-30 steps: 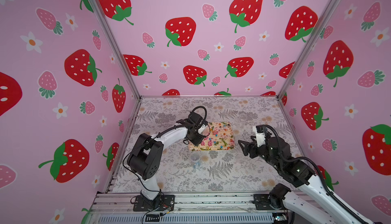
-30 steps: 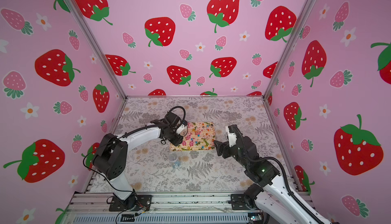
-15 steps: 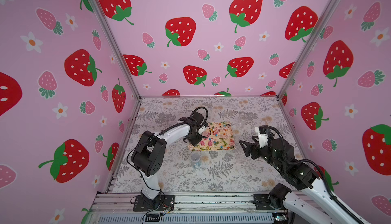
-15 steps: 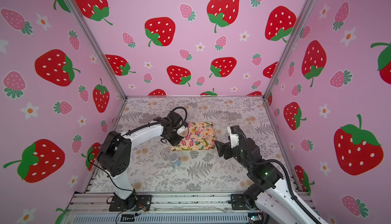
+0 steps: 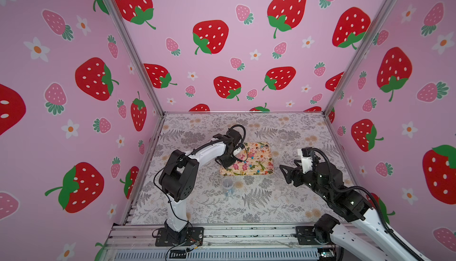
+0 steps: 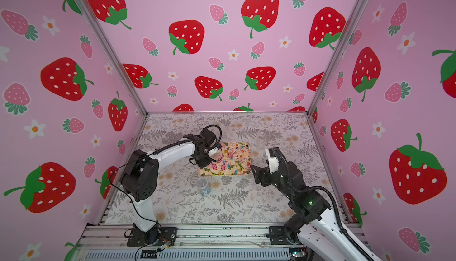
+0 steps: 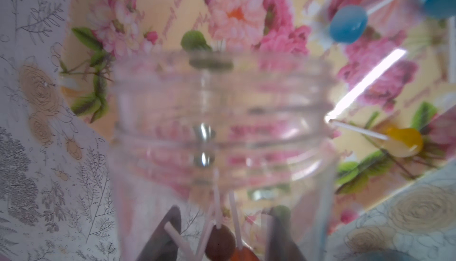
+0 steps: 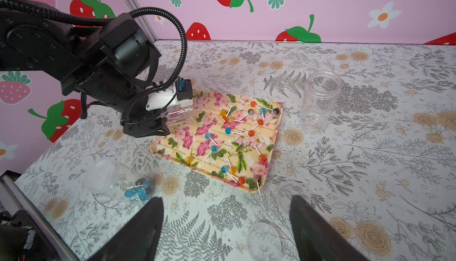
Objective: Pour the candies out of the jar
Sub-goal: 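Pour the candies out of the jar onto the tray.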
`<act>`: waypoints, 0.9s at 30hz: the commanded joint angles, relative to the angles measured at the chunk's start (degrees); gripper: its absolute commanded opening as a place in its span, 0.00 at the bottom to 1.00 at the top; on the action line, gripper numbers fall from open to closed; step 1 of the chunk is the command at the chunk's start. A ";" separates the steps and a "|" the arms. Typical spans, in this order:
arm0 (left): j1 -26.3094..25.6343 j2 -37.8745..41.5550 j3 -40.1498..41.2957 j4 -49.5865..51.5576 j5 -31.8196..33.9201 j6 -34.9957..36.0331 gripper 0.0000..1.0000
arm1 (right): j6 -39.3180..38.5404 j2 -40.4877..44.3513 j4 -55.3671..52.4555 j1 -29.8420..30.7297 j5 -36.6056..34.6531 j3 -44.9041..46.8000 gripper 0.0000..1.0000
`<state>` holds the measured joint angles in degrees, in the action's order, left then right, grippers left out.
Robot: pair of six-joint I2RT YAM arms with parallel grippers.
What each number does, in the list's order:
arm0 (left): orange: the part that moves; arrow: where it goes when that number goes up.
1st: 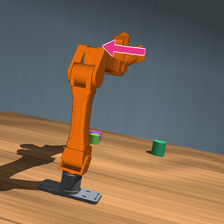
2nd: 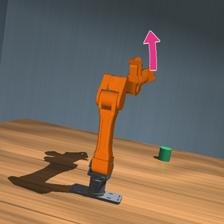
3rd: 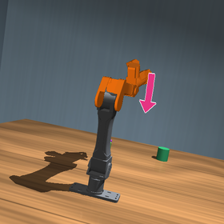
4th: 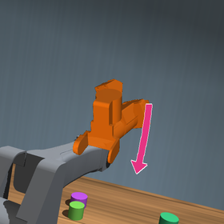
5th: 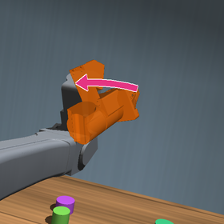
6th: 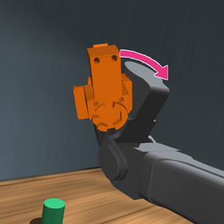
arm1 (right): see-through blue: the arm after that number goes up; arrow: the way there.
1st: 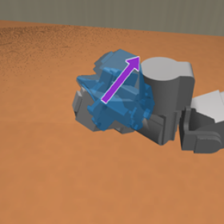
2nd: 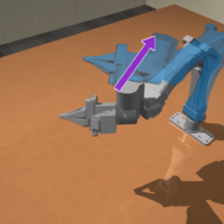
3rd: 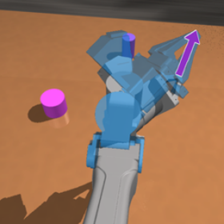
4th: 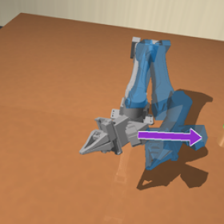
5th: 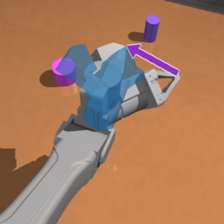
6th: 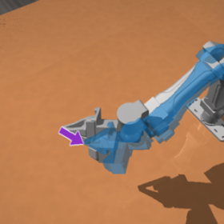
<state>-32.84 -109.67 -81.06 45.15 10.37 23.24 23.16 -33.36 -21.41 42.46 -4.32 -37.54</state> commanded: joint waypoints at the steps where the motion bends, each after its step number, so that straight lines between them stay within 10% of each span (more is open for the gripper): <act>1: -1.07 -0.78 -4.20 2.92 5.61 3.97 0.45 | 1.50 1.17 -1.44 -0.31 -0.08 0.19 0.82; 27: -10.23 -5.13 3.71 -14.17 37.83 27.22 0.44 | 1.38 3.04 -2.84 -0.35 1.04 0.73 0.82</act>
<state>-41.93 -113.93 -78.87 35.75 42.48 44.53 24.18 -30.83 -24.08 42.46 -4.16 -37.21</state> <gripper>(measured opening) 0.551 0.822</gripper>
